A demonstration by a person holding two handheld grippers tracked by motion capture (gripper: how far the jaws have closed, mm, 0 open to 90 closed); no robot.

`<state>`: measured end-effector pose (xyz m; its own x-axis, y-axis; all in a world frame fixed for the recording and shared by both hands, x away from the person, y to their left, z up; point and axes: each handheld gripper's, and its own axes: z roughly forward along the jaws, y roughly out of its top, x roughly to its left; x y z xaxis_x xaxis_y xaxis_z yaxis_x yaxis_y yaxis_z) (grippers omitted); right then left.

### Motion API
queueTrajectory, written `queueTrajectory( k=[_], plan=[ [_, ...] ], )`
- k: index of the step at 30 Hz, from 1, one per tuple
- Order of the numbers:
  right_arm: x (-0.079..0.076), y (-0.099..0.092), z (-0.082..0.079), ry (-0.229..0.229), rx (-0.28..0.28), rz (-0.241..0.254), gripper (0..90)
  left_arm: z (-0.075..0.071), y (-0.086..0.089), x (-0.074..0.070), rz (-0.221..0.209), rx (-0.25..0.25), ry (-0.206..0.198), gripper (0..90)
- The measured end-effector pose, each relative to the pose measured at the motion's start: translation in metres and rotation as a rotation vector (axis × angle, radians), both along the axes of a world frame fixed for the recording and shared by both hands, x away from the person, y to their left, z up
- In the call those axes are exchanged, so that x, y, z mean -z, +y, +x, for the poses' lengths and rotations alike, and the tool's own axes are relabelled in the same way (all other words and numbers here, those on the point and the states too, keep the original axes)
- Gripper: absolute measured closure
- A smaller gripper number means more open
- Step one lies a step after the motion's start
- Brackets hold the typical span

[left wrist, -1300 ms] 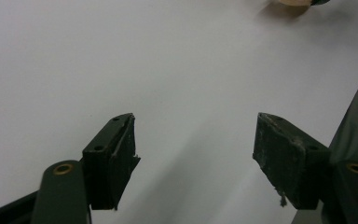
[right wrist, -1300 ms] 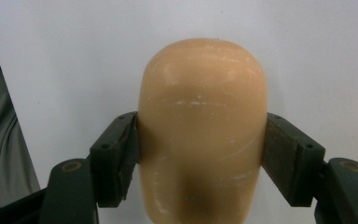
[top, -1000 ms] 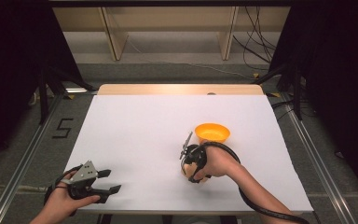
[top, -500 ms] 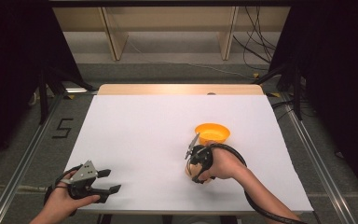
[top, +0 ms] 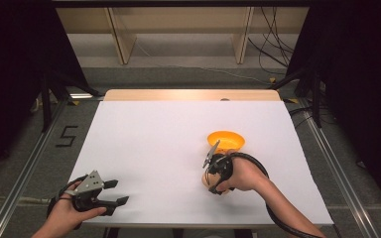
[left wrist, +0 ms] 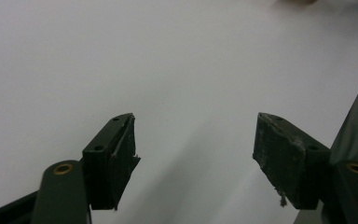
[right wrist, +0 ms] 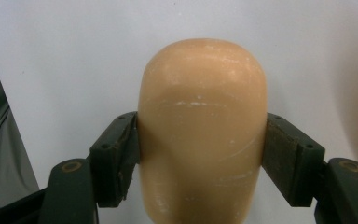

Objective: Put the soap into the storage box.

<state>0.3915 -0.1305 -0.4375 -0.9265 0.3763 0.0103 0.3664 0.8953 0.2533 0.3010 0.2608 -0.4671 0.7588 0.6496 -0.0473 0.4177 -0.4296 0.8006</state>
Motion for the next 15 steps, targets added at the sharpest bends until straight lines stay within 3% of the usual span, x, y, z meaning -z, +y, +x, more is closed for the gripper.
queueTrajectory(
  k=[3, 5, 6, 12, 13, 15],
  plan=[
    [-0.0004, -0.0024, 0.0002, 0.001, 0.0, 0.006, 33.5, 0.0, 0.0001, 0.0, 0.001, 0.0, -0.001, 29.3],
    [-0.0015, -0.0032, -0.0023, 0.019, 0.038, 0.008, 33.5, 0.0, 0.0, 0.0001, 0.0, 0.0, -0.001, 29.4],
    [-0.0006, -0.004, -0.0006, 0.012, 0.012, 0.013, 33.5, -0.0001, 0.0003, -0.0004, 0.007, 0.001, 0.001, 29.4],
    [0.0003, -0.0083, -0.0011, 0.013, 0.025, 0.018, 33.5, -0.0001, 0.0004, -0.0005, 0.007, 0.001, 0.001, 29.3],
    [-0.0006, -0.0088, -0.0021, 0.015, 0.047, 0.011, 33.5, -0.0002, 0.0004, -0.0006, 0.007, 0.0, 0.001, 29.3],
    [-0.0001, -0.01, -0.0008, 0.008, 0.024, 0.023, 33.5, -0.0001, 0.0004, -0.0007, 0.005, 0.0, 0.001, 29.3]
  ],
)
